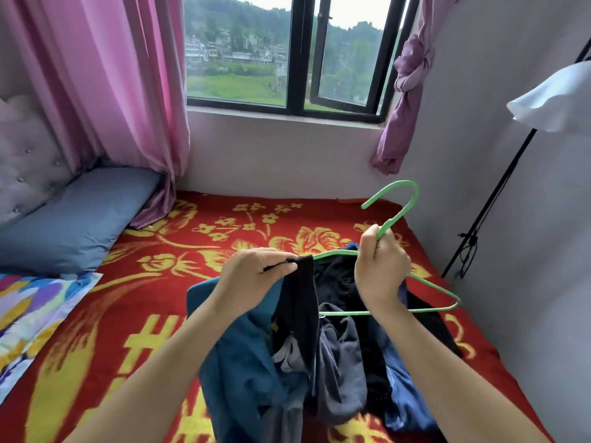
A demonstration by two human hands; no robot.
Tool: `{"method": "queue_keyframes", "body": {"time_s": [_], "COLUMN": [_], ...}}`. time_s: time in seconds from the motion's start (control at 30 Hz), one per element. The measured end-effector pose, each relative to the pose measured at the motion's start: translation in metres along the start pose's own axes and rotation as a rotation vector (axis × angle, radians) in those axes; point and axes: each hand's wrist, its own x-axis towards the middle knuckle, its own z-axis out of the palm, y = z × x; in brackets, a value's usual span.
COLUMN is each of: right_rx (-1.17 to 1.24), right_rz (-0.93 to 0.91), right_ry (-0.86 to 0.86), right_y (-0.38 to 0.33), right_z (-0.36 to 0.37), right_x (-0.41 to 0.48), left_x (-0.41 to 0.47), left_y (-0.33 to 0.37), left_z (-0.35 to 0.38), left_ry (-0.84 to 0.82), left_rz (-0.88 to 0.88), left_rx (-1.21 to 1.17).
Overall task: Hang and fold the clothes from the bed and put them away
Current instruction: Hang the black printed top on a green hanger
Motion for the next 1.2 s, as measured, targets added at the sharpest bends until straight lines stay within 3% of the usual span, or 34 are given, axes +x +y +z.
{"method": "queue_keyframes", "body": {"time_s": [0.13, 0.27, 0.33, 0.5, 0.57, 0.67, 0.73, 0.83, 1.03, 1.2], "right_rx": [-0.025, 0.135, 0.169, 0.277, 0.267, 0.234, 0.297, 0.359, 0.186, -0.231], "right_rz": [-0.119, 0.136, 0.21, 0.238, 0.117, -0.261, -0.446, -0.437, -0.068, -0.462], "right_ry": [-0.101, -0.329, -0.355, -0.501, -0.497, -0.179, -0.116, -0.31, -0.682, -1.002], "right_y": [-0.023, -0.025, -0.021, -0.032, -0.04, -0.041, -0.033, -0.019, -0.001, 0.005], "right_z": [0.015, 0.027, 0.031, 0.037, 0.035, 0.025, 0.023, 0.027, 0.044, 0.053], "right_x": [-0.03, -0.025, -0.021, -0.011, -0.007, -0.01, -0.022, -0.048, -0.065, -0.07], "left_x": [0.01, 0.008, 0.003, 0.002, 0.004, 0.015, 0.025, 0.034, 0.034, 0.025], "left_y": [0.013, 0.001, -0.011, -0.031, -0.036, -0.044, -0.044, -0.035, -0.013, -0.019], "left_z": [0.008, -0.011, -0.018, -0.029, -0.037, -0.057, -0.075, -0.094, -0.11, -0.122], "left_ry": [-0.032, 0.059, 0.111, 0.185, 0.217, 0.364, 0.448, 0.479, 0.534, 0.572], "left_rz": [0.112, 0.242, 0.206, 0.115, 0.029, -0.099, -0.166, -0.169, -0.069, -0.059], "left_rx": [-0.021, 0.322, 0.398, 0.317, 0.242, 0.133, 0.041, -0.064, -0.147, -0.18]}}
